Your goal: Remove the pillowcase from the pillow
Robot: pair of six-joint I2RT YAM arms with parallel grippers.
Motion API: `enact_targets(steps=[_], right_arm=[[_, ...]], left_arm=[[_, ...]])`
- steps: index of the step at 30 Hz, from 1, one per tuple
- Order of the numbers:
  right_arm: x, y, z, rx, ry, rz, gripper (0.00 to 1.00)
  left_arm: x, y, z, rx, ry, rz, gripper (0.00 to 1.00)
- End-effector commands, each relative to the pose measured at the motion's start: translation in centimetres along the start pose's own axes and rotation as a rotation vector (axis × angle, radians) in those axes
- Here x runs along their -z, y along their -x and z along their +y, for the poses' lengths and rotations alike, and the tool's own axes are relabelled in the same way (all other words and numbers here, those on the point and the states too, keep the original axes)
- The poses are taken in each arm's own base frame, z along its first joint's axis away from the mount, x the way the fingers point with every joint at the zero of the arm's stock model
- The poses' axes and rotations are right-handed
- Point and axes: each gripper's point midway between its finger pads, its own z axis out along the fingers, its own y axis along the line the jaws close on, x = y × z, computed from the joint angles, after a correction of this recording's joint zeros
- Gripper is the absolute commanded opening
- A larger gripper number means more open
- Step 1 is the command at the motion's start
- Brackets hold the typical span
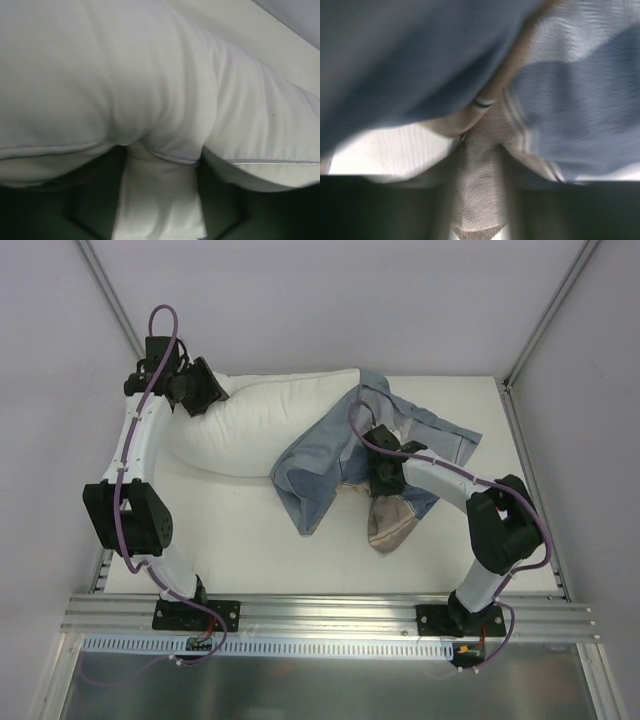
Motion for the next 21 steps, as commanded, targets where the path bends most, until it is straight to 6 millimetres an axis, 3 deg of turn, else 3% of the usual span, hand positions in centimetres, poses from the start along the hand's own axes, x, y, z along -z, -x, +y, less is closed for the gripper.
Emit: enact_targets(steps=[1,2,3,4,12,16,21], right_arm=[[-1.2,-0.1,-1.8,-0.066,-0.096,-0.035,0.2],[-1.1,-0.2,-2.2,-0.073,-0.101,-0.038,0.09],[-0.4,-0.2,-3.1,-0.092,-0.108,-0.057,0.01],[0.1,-0.2,-3.6,-0.1,-0.113,-0.072,0.01],[8.6,1.4,-10.0,-0.221,-0.143,-0.31,0.01],[11.8,1.8,-12.7,-0.288,-0.154,-0.388,0.01],[16.4,1.9,-17.7,-0.388,-0.237,-0.484,0.01]], left_arm=[[-3.0,-3.7,1.0,0.04,0.024,0.148,0.39],[-3.3,-3.6,1.4,0.045,0.039,0.146,0.28],[-3.8,-3.6,1.6,0.048,0.052,0.146,0.06],[-4.0,-3.6,1.9,0.05,0.063,0.147,0.0],[-4.4,-3.3,3.3,0.067,0.142,0.115,0.0],[-4.3,-3.2,3.7,0.065,0.156,0.107,0.0],[-3.5,-2.6,3.7,0.065,0.168,0.077,0.0]])
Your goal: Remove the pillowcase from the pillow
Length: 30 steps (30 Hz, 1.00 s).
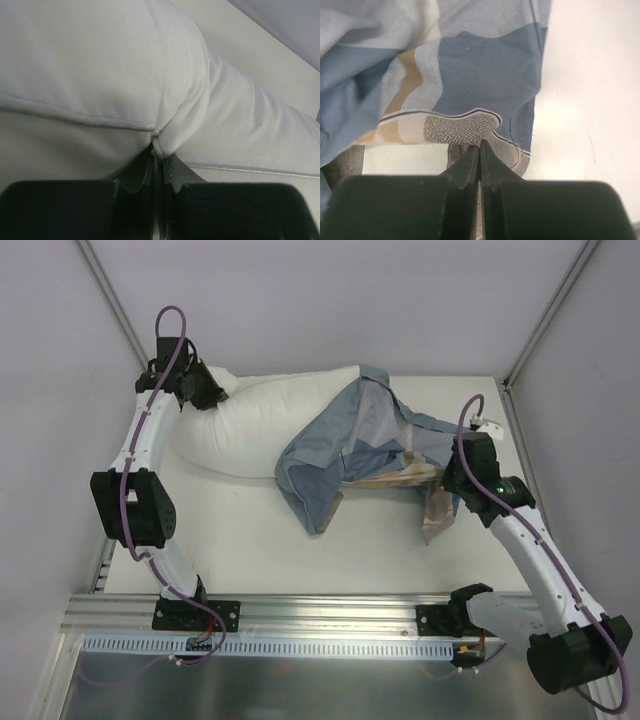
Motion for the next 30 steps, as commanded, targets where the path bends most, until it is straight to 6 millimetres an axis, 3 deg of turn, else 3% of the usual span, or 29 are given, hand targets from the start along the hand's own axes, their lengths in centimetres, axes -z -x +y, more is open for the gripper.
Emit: enact_targets(steps=[1,2,4,5,8,12,15,18,19,21,25,30], right_arm=[[3.5,2.9,-5.4,-0.035,-0.147,-0.096,0.01],[4.8,4.6,-7.0,-0.08,-0.194,-0.142,0.01],[6.5,6.0,-8.5,-0.121,-0.23,-0.186,0.01],[8.3,7.3,-9.6,-0.164,-0.247,-0.235,0.01],[11.1,8.9,-11.5,-0.232,-0.293,-0.32,0.01],[16.6,12.6,-12.2,-0.309,-0.263,-0.484,0.01],[19.1,14.6,-12.2,-0.328,-0.255,-0.543,0.01],[20.5,15.4,-12.8,-0.333,-0.282,-0.583,0.01],[20.6,15.6,-13.0,-0.329,-0.294,-0.586,0.01],[20.2,15.4,-13.7,-0.309,-0.346,-0.574,0.01],[17.4,13.4,-14.7,-0.289,-0.42,-0.493,0.01],[12.4,10.0,-16.8,-0.319,-0.489,-0.318,0.01]], left_arm=[[0.2,-3.0,3.7,0.016,0.154,0.092,0.0],[0.7,-2.6,3.6,0.013,0.151,0.072,0.0],[1.4,-1.9,4.0,0.024,0.164,0.047,0.0],[2.2,-1.4,3.9,0.027,0.163,0.023,0.0],[4.0,0.7,4.4,0.061,0.157,-0.041,0.0],[6.1,4.0,4.4,0.073,0.12,-0.115,0.0],[7.4,6.1,4.5,0.081,0.114,-0.162,0.0],[7.9,7.8,5.0,0.072,0.144,-0.181,0.0],[8.4,8.5,4.9,0.059,0.157,-0.194,0.0],[7.0,7.8,6.6,0.065,0.226,-0.139,0.0],[4.9,6.5,10.2,0.081,0.378,-0.081,0.0],[5.3,6.0,13.7,0.082,0.554,-0.085,0.0]])
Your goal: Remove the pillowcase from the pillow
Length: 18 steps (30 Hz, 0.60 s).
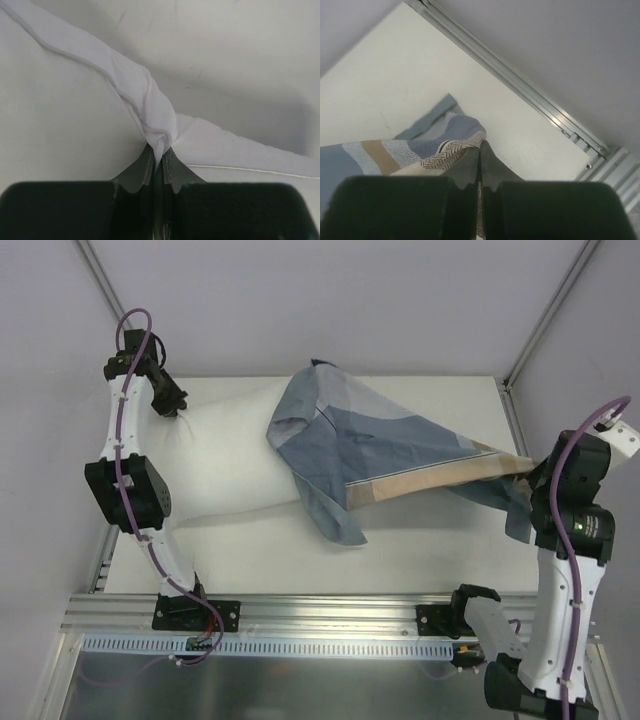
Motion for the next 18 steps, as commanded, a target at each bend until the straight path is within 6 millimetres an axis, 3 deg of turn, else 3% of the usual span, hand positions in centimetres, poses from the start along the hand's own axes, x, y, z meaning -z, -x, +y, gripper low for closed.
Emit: enact_targets(steps=[1,2,4,6,8,9,10,11,13,14,15,16,18], right_arm=[[-2.4,-1.1,-1.9,-0.016,-0.097,0.044,0.01],[-3.3,-2.6,-1.9,-0.002,-0.105,0.084,0.01],[-4.3,-3.7,-0.5,-0.014,-0.039,0.11,0.01],[-4.9,-5.1,1.1,-0.012,0.025,0.162,0.01],[-4.8,-6.1,3.5,0.024,0.11,0.196,0.06],[-4.8,-6.6,4.4,0.056,0.129,0.209,0.2],[-4.1,-7.1,6.0,0.11,0.17,0.204,0.4],[-3.8,-7.4,6.9,0.14,0.196,0.203,0.7],[-2.5,-8.5,10.2,0.185,0.305,0.213,0.92],[-2.0,-9.0,11.3,0.193,0.345,0.219,0.99],[-0.7,-10.0,14.0,0.215,0.435,0.231,0.97],[-0.1,-10.7,15.2,0.231,0.472,0.239,0.96],[1.3,-12.1,18.2,0.272,0.557,0.258,0.96]], left_arm=[[1.7,2.9,4.4,0.002,0.209,-0.138,0.0],[2.0,3.0,4.5,0.009,0.211,-0.145,0.0],[2.8,3.1,3.7,0.017,0.168,-0.15,0.0],[3.4,2.3,1.8,-0.009,0.102,-0.133,0.09],[4.6,1.7,0.1,-0.074,0.095,-0.164,0.43],[5.2,1.8,0.2,-0.093,0.125,-0.195,0.57],[6.2,1.7,-0.4,-0.117,0.121,-0.22,0.72],[6.8,1.7,-0.7,-0.132,0.121,-0.235,0.83],[8.7,1.3,-1.9,-0.154,0.098,-0.274,0.91],[9.3,1.2,-2.1,-0.157,0.089,-0.286,0.92],[10.2,0.7,-2.6,-0.169,0.077,-0.3,0.92],[10.8,0.6,-2.5,-0.172,0.074,-0.309,0.92],[11.2,-1.7,-4.3,-0.231,0.035,-0.29,0.93]])
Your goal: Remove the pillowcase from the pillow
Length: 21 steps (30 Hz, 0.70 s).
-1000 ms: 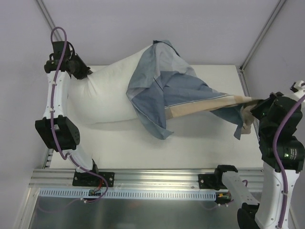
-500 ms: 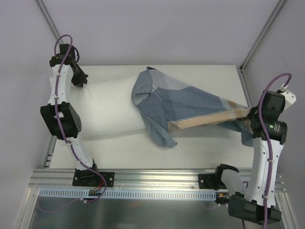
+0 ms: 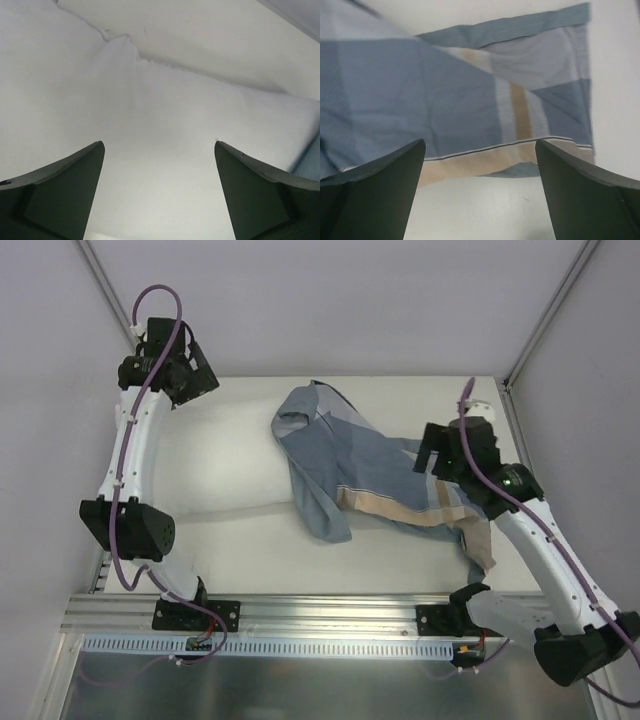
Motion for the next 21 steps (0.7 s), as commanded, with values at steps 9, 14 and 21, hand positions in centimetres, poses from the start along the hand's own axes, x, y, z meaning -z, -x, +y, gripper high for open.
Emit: enact_targets(steps=[9,14,21], right_arm=[[-1.4,-2.7,20.4,0.249,0.43,0.148,0.96],[-4.0,-5.2,24.0,0.299,0.436,0.258,0.96],[-6.8,-6.2,25.8,0.297,0.394,0.288,0.69]], left_arm=[[-0.1,-10.6,-2.6,-0.14,-0.105,0.167,0.91],[-2.4,-15.4,-1.9,-0.099,-0.1,0.279,0.81],[-4.0,-18.0,-1.6,-0.092,-0.091,0.354,0.08]])
